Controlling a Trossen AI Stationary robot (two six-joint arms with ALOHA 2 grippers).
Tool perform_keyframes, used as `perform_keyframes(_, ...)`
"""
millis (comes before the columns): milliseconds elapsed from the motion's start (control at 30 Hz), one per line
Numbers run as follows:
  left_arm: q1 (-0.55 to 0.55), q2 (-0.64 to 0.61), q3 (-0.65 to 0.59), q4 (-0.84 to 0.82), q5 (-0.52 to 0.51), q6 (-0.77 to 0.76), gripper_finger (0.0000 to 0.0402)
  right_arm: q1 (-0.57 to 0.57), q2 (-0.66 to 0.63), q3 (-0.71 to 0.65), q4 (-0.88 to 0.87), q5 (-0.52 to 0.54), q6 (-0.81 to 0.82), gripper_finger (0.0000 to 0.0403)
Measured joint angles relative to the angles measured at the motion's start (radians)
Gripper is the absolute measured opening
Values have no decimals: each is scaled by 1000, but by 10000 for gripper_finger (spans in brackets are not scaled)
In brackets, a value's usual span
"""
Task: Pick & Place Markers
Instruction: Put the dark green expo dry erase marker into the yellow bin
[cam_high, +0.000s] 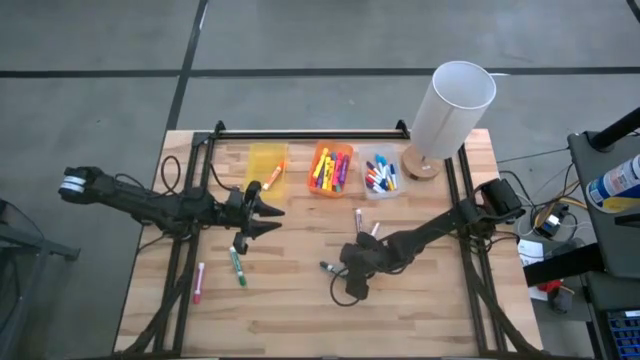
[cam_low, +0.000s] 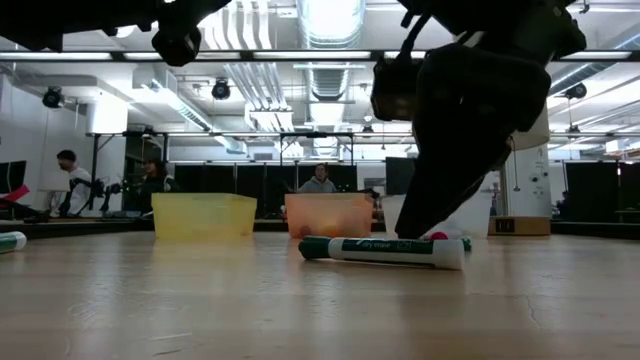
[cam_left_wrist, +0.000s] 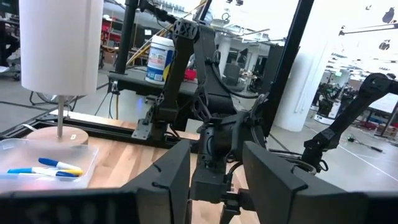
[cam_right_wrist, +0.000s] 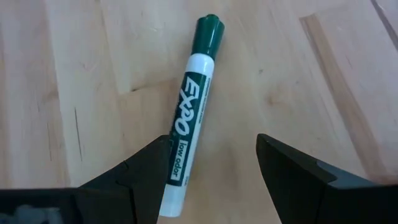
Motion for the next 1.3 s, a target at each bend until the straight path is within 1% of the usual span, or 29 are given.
perform_keyframes(67,0,0,0,0,0,5,142,2,4,-4,7,0,-1,233)
perform_keyframes(233,0,0,0,3,0,11,142,22,72,33,8,8,-34,233)
perform_keyframes(433,0,2,0,14,0,11,142,56,160,144,-106,88,-68,230)
perform_keyframes(533,0,3,0,15,0,12,142,60,173,185,-156,86,-76,220)
perform_keyframes(633,0,4,0,14,0,21,142,60,167,191,-162,84,-78,198)
perform_keyframes(700,0,4,0,15,0,17,142,54,164,191,-161,79,-79,174)
perform_keyframes(933,0,4,-1,-14,2,-10,142,16,162,190,-161,46,-79,58)
perform_keyframes(1133,1,5,-2,-43,-4,-11,142,-2,141,186,-138,41,-114,53)
perform_keyframes(1300,1,5,-2,-44,-5,10,142,-9,99,200,-111,109,-160,53)
